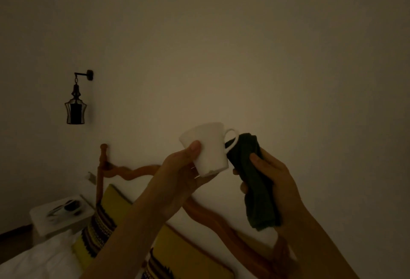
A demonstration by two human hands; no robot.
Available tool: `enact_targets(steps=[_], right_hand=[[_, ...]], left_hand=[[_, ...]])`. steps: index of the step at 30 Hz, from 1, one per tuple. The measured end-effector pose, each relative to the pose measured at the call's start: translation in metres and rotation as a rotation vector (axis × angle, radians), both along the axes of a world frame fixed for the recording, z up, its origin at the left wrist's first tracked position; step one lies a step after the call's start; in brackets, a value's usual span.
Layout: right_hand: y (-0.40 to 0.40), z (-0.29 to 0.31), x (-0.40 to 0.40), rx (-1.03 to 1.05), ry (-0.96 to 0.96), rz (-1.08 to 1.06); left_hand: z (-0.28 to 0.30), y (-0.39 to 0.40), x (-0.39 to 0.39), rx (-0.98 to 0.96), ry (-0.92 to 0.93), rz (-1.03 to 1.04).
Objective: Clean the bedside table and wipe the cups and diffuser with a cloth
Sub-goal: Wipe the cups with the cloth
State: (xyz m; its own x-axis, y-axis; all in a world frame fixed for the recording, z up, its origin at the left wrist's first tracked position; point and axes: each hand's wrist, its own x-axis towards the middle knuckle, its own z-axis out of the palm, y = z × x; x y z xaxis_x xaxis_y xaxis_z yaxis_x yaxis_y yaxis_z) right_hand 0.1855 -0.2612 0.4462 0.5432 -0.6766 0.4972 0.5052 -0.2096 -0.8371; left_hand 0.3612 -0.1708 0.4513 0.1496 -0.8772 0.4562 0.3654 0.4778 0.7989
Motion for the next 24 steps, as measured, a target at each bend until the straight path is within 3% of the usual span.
enact_targets(steps=[6, 10, 13, 19, 21, 24], right_hand=[[-0.008, 0.001, 0.006, 0.163, -0.154, 0.219], [-0.011, 0.005, -0.001, 0.068, 0.043, 0.204], [-0.005, 0.004, -0.001, -0.145, 0.139, 0.022], [0.025, -0.010, 0.040, -0.824, -0.035, -0.673], [0.023, -0.015, 0.044, -0.839, -0.048, -0.808], [0.016, -0.010, 0.040, -0.634, -0.055, -0.807]], left_hand=[[-0.002, 0.004, 0.001, 0.055, -0.058, -0.056], [-0.004, 0.003, 0.005, 0.050, 0.172, -0.119], [-0.003, 0.002, 0.013, 0.080, 0.157, 0.003], [-0.018, -0.011, -0.004, 0.032, 0.151, -0.001], [-0.021, -0.013, -0.004, 0.022, 0.064, 0.061], [-0.021, -0.012, -0.004, 0.059, 0.005, 0.134]])
